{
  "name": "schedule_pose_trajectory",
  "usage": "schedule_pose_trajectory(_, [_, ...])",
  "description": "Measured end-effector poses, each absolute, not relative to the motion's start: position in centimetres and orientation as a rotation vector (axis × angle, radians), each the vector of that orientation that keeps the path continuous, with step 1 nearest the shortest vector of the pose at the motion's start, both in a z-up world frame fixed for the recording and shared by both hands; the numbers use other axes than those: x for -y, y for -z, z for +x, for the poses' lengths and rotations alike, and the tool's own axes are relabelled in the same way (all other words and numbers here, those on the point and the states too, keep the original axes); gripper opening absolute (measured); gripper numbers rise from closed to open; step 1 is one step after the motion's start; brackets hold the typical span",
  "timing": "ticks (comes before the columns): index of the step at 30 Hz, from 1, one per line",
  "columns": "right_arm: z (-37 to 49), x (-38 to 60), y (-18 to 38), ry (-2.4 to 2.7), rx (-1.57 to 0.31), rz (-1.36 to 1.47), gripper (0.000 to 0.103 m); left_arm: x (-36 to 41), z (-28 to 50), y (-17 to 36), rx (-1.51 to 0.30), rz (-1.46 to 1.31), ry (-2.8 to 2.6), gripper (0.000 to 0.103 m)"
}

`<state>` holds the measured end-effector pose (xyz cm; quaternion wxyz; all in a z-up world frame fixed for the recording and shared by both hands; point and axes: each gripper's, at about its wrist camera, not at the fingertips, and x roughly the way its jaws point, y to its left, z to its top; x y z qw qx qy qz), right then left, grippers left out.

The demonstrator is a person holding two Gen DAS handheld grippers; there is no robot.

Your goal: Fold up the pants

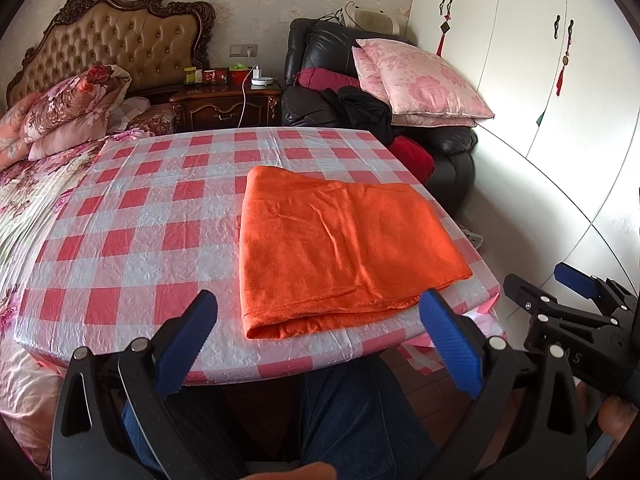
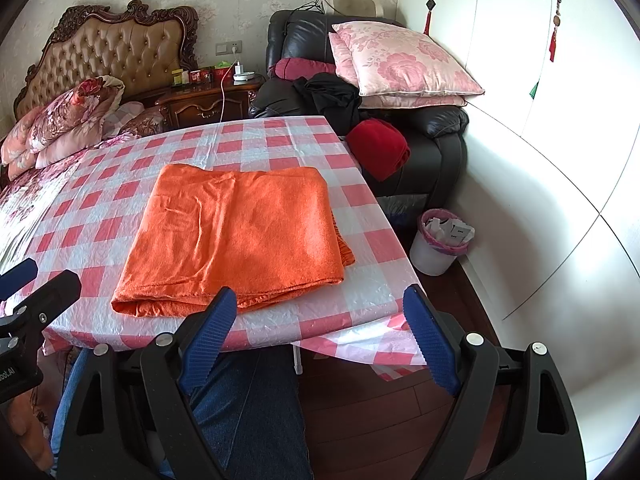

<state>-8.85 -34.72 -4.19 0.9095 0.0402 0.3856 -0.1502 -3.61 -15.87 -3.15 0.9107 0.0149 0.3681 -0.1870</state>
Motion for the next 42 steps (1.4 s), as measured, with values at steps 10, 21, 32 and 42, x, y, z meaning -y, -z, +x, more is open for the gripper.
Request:
schedule_pose_trajectory(10, [-8.84,34.79,4.18,0.309,-0.795,0.083,0.082,16.05,-3.61,3.11,-0.759,0.034,0.388,0.101])
schedule_pose_trajectory(21, [-8.79,34.89,4.15,0.308,-0.797,0.088,0.082,16.14,-3.62,3.11,-0.760,0.034,0.388,0.101])
schedule_pose_trajectory(32, [-8.81,34.93,4.13,0.310,-0.797,0.087,0.082,16.31,-3.61,3.09,-0.760,0.034,0.389,0.101])
schedule_pose_trajectory(42, [-8.82,34.96,4.15,0.309,-0.796,0.087,0.082,16.43,-3.64,3.11,-0.759,0.034,0.390,0.101])
